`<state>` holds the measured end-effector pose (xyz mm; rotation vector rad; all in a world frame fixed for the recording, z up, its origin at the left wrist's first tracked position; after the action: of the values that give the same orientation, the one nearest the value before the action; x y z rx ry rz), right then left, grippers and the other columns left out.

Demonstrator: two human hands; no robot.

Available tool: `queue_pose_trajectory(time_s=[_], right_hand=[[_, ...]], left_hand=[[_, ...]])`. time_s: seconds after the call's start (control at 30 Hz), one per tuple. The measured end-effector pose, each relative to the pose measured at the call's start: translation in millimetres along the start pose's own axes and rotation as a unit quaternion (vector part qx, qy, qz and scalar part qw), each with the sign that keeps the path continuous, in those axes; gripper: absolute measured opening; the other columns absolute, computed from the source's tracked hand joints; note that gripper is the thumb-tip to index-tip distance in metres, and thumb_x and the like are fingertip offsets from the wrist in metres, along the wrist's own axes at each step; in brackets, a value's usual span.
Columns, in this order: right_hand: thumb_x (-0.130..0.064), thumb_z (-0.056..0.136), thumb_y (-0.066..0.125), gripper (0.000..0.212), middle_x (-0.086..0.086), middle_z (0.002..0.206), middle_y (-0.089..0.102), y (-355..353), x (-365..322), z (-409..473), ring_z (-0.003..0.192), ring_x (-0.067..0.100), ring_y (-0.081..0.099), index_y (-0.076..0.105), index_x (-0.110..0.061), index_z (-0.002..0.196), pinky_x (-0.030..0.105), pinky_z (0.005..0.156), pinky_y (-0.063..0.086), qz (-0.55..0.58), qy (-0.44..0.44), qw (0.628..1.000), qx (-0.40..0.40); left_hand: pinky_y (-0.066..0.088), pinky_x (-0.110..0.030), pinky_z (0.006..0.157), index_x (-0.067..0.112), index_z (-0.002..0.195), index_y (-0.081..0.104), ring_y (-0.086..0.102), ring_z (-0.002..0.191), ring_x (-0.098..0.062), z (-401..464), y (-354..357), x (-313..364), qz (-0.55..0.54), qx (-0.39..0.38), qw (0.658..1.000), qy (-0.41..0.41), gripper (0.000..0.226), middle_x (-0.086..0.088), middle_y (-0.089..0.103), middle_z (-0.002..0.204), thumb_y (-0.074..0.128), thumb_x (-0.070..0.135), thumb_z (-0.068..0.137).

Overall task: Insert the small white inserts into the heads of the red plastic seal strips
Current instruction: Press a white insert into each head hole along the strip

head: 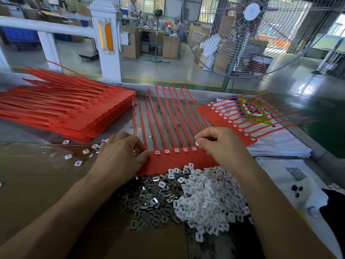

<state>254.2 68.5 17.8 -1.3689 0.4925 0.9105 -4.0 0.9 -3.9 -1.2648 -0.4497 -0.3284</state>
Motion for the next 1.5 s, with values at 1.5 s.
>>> queue_pose_trajectory(time_s=[1.5], right_hand=[[-0.014,0.095,0.06,0.024,-0.013,0.087,0.075,-6.1,10.6,6.4,0.075,0.004,0.065,0.082,-0.023,0.092,0.026,0.064,0.052,-0.173,0.043,0.983,0.043]], left_hand=[[0.042,-0.046,0.103,0.038,0.091,0.065,0.049,0.108,-0.014,0.2,-0.7,1.5,0.005,-0.003,1.0,-0.006,0.017,0.012,0.052,0.104,0.066,0.054,0.087]])
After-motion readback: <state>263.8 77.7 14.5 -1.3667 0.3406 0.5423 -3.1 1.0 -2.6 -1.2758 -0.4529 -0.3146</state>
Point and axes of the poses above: each hand's wrist, its own z-axis towards the middle knuckle, its own y-axis out of the palm, x = y × z, the point moved 4 cm from there along z, towards the middle knuckle
